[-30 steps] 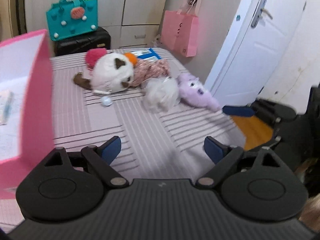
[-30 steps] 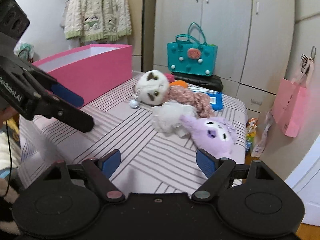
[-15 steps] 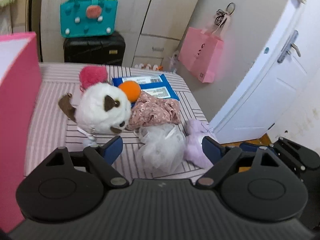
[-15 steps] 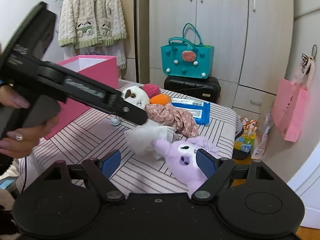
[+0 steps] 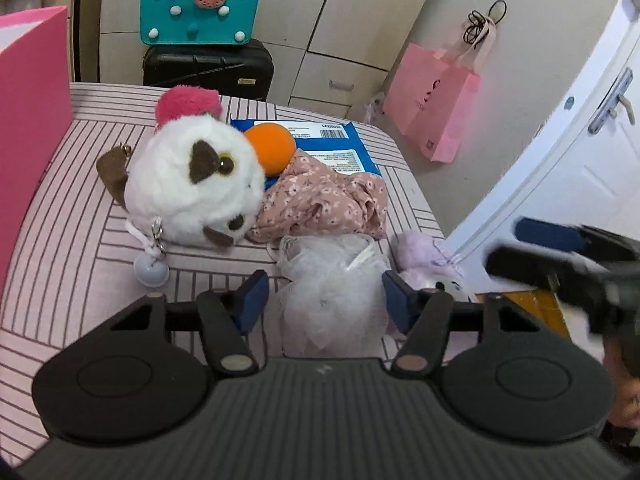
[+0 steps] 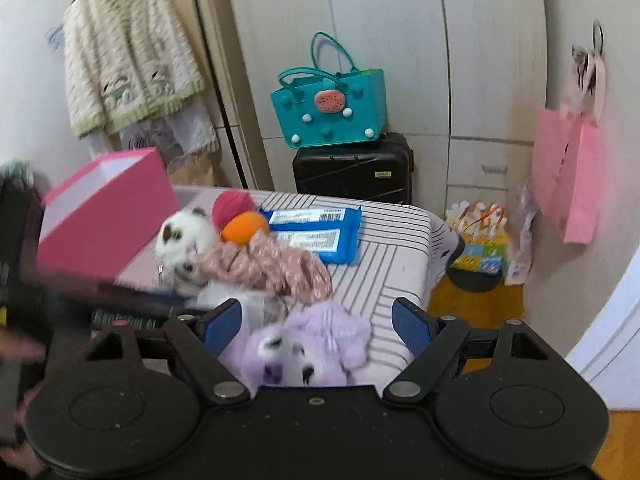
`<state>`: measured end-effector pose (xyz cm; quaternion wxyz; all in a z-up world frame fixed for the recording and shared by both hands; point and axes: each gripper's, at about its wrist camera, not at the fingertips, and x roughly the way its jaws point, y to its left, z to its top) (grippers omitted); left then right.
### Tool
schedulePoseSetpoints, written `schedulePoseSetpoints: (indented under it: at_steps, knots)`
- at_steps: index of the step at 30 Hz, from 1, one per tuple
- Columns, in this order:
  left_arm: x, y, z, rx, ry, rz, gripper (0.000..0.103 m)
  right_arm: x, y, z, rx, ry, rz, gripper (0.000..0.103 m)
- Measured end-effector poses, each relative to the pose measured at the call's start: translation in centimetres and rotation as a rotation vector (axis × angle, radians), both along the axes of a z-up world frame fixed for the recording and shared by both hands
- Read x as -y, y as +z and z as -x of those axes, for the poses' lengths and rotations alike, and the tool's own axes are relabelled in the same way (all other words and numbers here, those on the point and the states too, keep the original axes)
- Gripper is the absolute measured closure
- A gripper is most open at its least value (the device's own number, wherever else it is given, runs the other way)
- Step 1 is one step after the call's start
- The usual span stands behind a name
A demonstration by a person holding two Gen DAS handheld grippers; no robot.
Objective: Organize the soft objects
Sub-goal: 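Lower the left tool to the white mesh puff while the right tool reaches the pink floral cloth, then close the left tool on the mesh puff while the right tool grips the floral cloth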
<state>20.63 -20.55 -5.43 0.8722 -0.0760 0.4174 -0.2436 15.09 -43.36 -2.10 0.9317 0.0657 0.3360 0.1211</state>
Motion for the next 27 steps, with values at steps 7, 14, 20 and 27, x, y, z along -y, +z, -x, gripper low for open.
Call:
schedulePoseSetpoints:
  at_steps: [7,14,20,27]
  knots:
    - [-1.3,-1.0,1.1,0.015,0.051,0.041,0.06,-1.0,-1.0,-5.2,-0.081,0.039,-0.191,0.018]
    - [-1.2,-1.2,0.7,-0.001,0.051,0.059,0.056,-4.2,-2.9,-9.3,-0.177,0.069,-0.194,0.018]
    - [-1.3,-0.8,0.4,-0.006,0.068,0.06,0.045,-5.6,-4.9,-10.9,-0.223,0.067,-0.159,0.018]
    - [-0.4,-1.2,-0.4,-0.008,0.062,0.045,0.046,-6.4,-4.7,-10.1,-0.181,0.11,-0.088,0.057]
